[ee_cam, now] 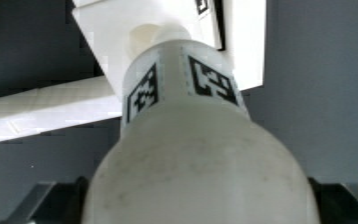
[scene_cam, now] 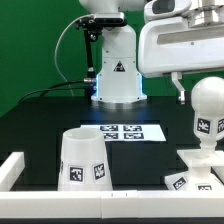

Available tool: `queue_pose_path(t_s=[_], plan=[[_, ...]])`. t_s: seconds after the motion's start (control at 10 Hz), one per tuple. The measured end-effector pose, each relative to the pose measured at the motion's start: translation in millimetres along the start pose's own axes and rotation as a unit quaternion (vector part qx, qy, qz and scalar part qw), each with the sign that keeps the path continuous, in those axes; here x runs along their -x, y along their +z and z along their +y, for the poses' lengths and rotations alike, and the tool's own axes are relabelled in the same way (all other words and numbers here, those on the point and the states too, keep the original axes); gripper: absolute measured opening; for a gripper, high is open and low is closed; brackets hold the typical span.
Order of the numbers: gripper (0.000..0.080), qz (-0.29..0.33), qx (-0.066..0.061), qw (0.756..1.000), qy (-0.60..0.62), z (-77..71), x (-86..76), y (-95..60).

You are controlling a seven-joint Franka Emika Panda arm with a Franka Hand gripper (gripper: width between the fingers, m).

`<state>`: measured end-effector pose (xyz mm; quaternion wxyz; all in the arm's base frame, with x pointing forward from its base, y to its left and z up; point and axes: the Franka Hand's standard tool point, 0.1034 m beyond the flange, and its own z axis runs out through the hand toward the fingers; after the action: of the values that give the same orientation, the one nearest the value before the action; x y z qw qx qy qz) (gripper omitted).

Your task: Assemble lamp

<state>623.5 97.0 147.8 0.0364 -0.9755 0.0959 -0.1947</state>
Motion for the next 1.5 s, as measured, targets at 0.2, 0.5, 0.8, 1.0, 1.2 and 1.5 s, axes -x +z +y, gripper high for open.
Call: queue_pose_path(t_s=[0.2, 0.5, 0.8, 1.0, 1.2, 1.5], plan=[[0.0576, 0.006, -0.001, 1.000, -0.006, 1.8, -1.7, 0.6], [0.0576, 0.005, -0.001, 1.000, -0.006, 6.8, -2.0, 1.5], [0.0576, 0.009, 0.002, 1.000, -0.007, 18.6, -10.9, 0.6], [0.0576, 0.013, 0.001, 1.000, -0.005, 21.2, -13.0, 2.4], [0.0576, 0.023, -0.003, 1.000, -0.005, 16.8, -13.8, 3.4], [0.0576, 0.025, -0.012, 1.000, -0.002, 1.8, -3.9, 1.1]])
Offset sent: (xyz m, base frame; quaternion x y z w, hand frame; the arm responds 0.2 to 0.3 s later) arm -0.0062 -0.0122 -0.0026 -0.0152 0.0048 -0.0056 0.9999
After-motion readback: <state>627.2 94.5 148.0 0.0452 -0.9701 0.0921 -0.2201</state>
